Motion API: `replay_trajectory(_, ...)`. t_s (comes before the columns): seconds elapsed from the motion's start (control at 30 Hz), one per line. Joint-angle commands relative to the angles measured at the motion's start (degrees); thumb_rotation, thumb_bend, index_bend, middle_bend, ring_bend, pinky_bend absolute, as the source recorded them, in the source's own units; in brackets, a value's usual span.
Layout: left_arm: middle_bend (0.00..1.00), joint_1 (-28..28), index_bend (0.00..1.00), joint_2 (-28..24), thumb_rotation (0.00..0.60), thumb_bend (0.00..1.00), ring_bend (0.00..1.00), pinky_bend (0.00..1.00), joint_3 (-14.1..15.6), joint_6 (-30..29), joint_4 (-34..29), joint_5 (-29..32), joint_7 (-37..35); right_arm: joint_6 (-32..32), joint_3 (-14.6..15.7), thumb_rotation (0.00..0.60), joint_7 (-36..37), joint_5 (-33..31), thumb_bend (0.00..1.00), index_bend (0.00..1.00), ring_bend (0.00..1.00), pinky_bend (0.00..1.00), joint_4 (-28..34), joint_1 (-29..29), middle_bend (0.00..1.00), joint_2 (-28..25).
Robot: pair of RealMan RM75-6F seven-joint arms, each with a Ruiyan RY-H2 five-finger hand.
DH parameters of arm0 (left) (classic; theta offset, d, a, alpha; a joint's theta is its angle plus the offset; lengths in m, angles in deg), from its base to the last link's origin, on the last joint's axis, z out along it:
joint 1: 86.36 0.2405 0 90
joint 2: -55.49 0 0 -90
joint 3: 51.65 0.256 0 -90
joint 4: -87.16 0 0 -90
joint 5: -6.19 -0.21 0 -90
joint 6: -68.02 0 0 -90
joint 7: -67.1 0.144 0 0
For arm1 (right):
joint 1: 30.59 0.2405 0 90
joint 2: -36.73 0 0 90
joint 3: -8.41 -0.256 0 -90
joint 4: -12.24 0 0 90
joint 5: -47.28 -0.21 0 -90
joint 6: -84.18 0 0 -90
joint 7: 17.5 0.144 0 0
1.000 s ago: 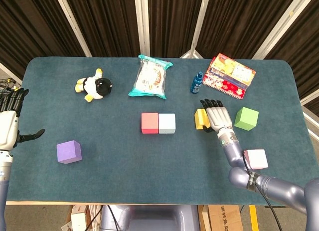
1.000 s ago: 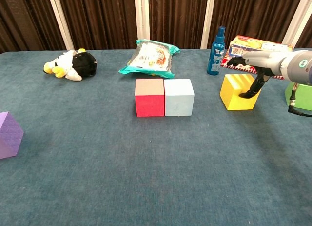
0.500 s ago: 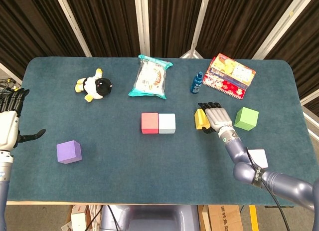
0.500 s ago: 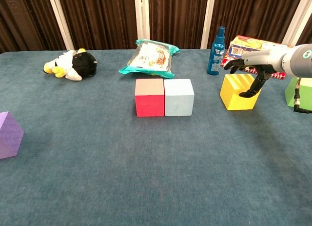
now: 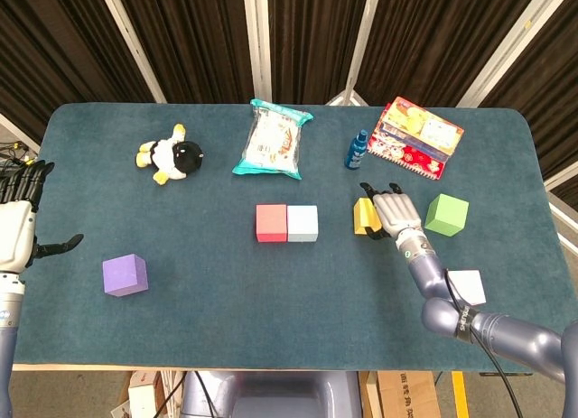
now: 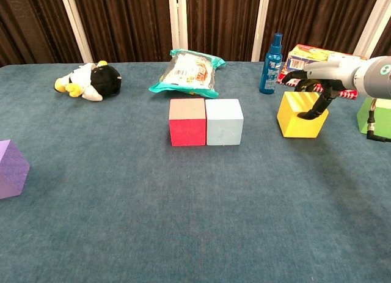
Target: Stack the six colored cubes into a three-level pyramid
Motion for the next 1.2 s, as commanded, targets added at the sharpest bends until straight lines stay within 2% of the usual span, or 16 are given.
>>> replay_trajectory(0.03,0.02,0.0,0.0,0.1,0.6,0.12,0.0,0.04,0.1,0.1,-0.1,-0.1,0.1,-0.7,-0.3,0.6,0.5,0.4,0.42,0.0,0.35,0.0,1.2,-0.2,0.43,-0.8)
replay_trajectory(0.5,0.02,0.0,0.0,0.2,0.6,0.12,0.0,0.04,0.5,0.5,-0.6,-0.5,0.3,-2.9,0.2,0.6,-1.2,1.8,0.42,0.0,0.35,0.0,8.8,1.0,0.43,-3.2)
replay_trajectory(1.2,0.02,0.2,0.0,-0.7,0.6,0.12,0.0,0.04,-0.2,0.9,-0.9,0.0,-1.7,-5.5,1.1,0.6,-6.2,-5.4,0.42,0.0,0.35,0.0,8.8,5.3,0.43,0.1)
